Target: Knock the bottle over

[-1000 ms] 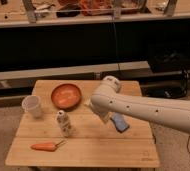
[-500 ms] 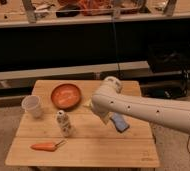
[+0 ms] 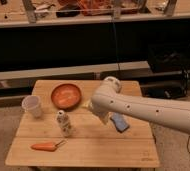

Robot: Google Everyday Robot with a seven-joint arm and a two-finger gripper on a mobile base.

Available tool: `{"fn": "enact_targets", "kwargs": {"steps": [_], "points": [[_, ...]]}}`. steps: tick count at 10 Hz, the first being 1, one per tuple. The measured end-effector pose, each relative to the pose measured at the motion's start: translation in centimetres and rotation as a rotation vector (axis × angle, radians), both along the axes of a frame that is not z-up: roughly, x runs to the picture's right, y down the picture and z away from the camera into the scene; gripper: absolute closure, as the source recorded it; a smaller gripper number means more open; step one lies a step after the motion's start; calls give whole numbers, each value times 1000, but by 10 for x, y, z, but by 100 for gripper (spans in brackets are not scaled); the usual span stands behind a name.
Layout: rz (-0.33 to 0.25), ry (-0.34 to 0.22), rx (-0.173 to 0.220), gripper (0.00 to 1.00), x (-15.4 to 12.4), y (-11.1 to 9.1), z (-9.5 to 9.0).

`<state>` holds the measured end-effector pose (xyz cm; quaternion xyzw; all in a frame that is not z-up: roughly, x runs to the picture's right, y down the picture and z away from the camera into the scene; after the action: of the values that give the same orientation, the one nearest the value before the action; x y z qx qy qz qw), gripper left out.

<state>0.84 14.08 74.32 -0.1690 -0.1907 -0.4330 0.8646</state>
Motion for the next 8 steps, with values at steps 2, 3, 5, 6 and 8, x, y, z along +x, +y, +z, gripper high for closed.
{"fn": "enact_targets", "kwargs": {"steps": [2,3,5,6,8], "points": [[-16,-14,-2,20,-1,1,0],[-25,-22,-2,20,-3,1,0],[-49,-44,-5,20,-9,2,-1],[-58,-51,-6,20,-10,2,-1],[-72,-64,-8,20,-12,3,-1]]}}
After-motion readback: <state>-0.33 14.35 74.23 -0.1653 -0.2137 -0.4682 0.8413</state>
